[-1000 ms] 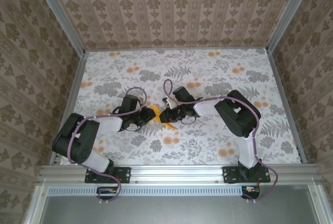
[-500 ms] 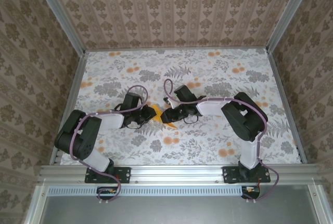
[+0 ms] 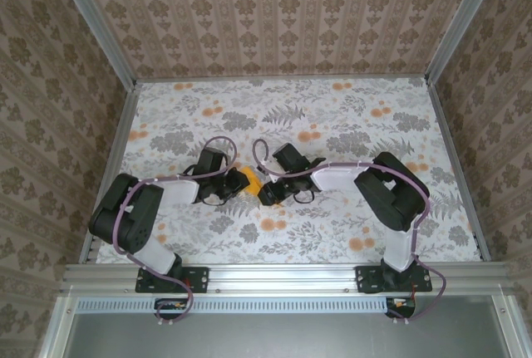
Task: Fold a paper plane with a square sheet of paper (pick it up from the middle)
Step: Fold the wing for the fifth time at the center of the table.
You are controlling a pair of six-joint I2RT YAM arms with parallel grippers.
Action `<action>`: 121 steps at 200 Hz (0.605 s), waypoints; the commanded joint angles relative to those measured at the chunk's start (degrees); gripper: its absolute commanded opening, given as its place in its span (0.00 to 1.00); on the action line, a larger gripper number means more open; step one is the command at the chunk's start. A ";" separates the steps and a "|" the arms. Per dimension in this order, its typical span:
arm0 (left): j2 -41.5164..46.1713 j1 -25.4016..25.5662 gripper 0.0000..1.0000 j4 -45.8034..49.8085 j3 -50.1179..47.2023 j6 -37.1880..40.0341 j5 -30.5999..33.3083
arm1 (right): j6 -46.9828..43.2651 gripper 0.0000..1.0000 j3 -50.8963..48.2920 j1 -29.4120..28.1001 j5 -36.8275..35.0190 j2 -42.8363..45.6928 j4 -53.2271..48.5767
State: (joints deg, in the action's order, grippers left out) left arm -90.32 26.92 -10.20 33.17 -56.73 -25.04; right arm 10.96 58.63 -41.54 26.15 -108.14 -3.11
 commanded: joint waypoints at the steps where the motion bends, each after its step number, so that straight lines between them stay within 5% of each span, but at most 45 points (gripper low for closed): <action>1: -1.26 -0.20 0.16 2.28 1.28 1.36 0.78 | -4.00 0.28 -1.50 -0.62 -5.46 1.37 -0.21; 121: 4.67 -0.42 0.22 -0.36 1.10 3.47 -2.70 | 3.10 0.03 -2.79 1.14 4.09 0.52 3.94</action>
State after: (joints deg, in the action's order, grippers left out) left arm -89.54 26.89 -8.62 33.91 -55.40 -25.76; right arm 10.09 56.71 -41.45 25.32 -107.55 -0.71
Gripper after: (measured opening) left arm 0.207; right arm 0.055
